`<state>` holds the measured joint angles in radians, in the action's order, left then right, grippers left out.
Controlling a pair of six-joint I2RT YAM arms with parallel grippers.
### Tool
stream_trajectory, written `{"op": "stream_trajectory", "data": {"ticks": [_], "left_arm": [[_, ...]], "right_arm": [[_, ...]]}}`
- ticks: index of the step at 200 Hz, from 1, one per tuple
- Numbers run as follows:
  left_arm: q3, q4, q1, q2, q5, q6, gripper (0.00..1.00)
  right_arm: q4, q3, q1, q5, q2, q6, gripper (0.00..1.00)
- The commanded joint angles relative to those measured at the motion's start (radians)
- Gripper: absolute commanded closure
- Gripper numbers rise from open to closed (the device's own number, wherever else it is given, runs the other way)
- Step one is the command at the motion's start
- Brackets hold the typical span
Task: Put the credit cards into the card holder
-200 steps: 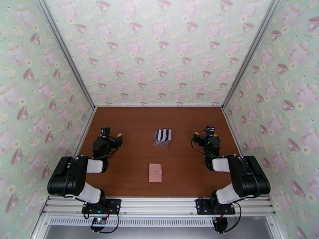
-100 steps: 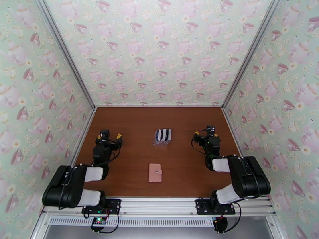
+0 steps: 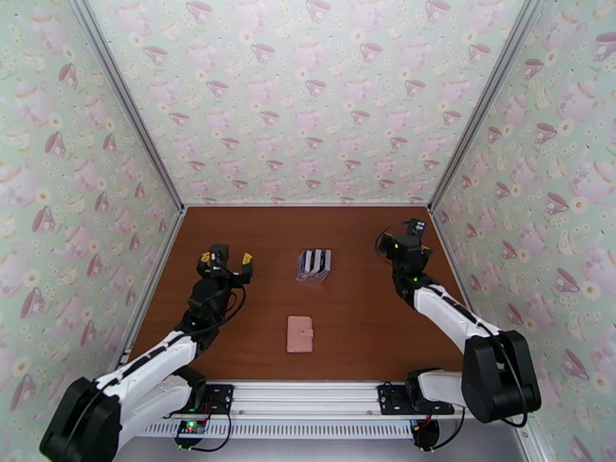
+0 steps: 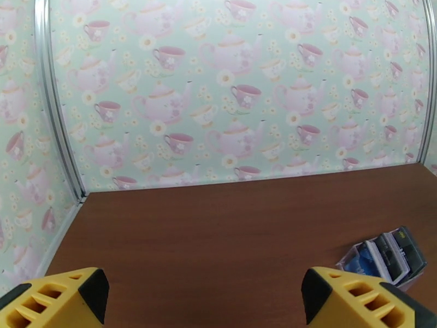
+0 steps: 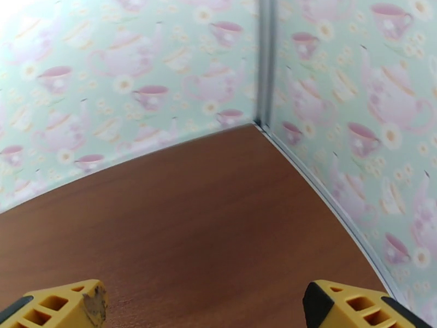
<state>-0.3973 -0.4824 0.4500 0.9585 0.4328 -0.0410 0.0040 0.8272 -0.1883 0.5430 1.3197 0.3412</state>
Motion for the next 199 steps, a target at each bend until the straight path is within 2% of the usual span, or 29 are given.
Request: {"op": "stream_trajectory", "data": {"ticks": [1, 21, 50, 74, 92, 110, 144, 176, 199], "left_arm": [[-0.095, 0.314, 0.017, -0.039, -0.004, 0.189, 0.00], [-0.125, 0.407, 0.035, -0.067, -0.115, 0.292, 0.00], [-0.122, 0.458, 0.080, -0.107, -0.253, 0.396, 0.00], [-0.171, 0.654, 0.101, -0.088, -0.214, 0.543, 0.00], [-0.196, 0.729, 0.109, -0.070, -0.308, 0.558, 0.00], [-0.176, 0.741, 0.141, -0.068, -0.348, 0.592, 0.00], [-0.113, 0.763, 0.232, -0.075, -0.321, 0.678, 0.00], [-0.070, 0.764, 0.333, -0.066, -0.309, 0.760, 0.10], [-0.040, 0.746, 0.389, -0.045, -0.312, 0.812, 0.23]], "right_arm": [[-0.350, 0.066, -0.037, 0.084, -0.022, 0.166, 0.00], [-0.354, 0.029, -0.106, 0.087, -0.087, 0.144, 0.00], [-0.411, -0.005, -0.225, 0.054, -0.200, 0.125, 0.00], [-0.463, -0.020, -0.337, 0.013, -0.275, 0.134, 0.00], [-0.520, -0.015, -0.422, -0.022, -0.302, 0.157, 0.01], [-0.573, -0.009, -0.518, -0.020, -0.307, 0.190, 0.02], [-0.618, -0.008, -0.674, -0.038, -0.278, 0.267, 0.06], [-0.641, -0.004, -0.801, -0.030, -0.214, 0.359, 0.08], [-0.639, 0.004, -0.858, -0.057, -0.145, 0.403, 0.12]]}}
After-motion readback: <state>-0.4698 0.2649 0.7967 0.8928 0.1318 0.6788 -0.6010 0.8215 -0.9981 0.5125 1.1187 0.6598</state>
